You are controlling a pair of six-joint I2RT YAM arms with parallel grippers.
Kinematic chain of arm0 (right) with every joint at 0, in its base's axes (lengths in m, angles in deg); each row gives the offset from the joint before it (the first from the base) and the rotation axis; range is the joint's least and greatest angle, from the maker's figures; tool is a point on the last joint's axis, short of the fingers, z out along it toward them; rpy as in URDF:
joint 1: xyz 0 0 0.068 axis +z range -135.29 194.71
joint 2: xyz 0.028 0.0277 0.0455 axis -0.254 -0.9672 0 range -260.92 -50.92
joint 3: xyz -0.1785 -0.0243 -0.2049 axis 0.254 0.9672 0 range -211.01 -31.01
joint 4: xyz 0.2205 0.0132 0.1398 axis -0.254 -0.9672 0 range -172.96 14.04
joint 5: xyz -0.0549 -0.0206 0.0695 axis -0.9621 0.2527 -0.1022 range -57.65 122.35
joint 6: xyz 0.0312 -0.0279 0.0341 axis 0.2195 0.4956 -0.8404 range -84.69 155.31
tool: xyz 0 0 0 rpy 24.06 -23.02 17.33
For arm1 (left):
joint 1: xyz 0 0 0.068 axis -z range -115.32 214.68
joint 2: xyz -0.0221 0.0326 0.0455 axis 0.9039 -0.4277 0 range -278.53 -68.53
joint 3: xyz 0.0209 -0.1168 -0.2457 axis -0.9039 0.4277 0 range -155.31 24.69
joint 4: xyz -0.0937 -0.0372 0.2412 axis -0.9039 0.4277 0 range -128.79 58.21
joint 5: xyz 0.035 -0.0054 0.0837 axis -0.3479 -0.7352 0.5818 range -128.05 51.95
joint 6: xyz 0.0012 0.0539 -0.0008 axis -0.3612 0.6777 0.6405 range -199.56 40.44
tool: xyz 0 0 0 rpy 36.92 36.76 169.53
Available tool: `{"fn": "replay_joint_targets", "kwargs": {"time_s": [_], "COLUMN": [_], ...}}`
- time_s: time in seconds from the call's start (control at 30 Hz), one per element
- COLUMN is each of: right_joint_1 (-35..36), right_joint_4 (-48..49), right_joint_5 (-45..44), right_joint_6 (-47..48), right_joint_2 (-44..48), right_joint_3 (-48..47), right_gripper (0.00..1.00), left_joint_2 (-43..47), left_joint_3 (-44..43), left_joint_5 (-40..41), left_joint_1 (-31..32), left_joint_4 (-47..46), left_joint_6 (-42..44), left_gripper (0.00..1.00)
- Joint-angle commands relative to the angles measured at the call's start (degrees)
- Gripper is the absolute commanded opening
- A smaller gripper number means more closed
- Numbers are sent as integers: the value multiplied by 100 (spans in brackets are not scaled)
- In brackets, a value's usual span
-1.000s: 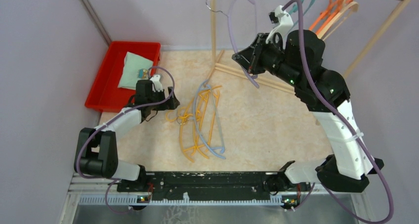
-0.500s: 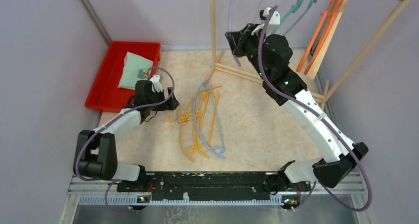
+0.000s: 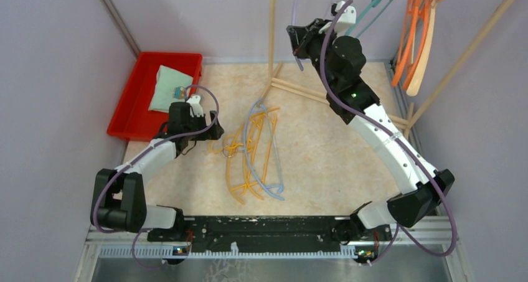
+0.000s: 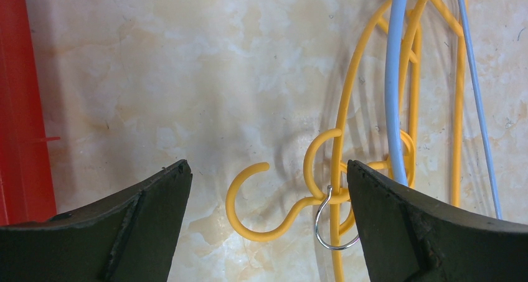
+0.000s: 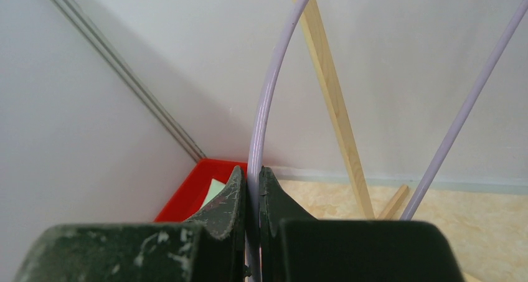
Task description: Organize the hangers
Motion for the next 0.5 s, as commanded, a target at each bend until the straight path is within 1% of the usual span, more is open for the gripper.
{"fn": "replay_joint_targets", "kwargs": {"time_s": [0.0, 0.23, 0.47], "right_joint_1": [-93, -127, -126], "right_joint_4": [1060, 1053, 956], "right_joint_5": [-152, -248, -75], "right_joint_6": [52, -316, -632], "right_joint_2": [41, -112, -103], "right_joint_3": [-133, -81, 94], "right_gripper": [0, 0, 0], "left_joint_2": [77, 87, 94], "left_joint_3": [16, 42, 52], "left_joint_5": [5, 53, 107], "left_joint_1": [-29, -29, -29], "left_joint_4": [19, 20, 8], "left_joint_6": [98, 121, 132], "left_gripper": [99, 99, 99]}}
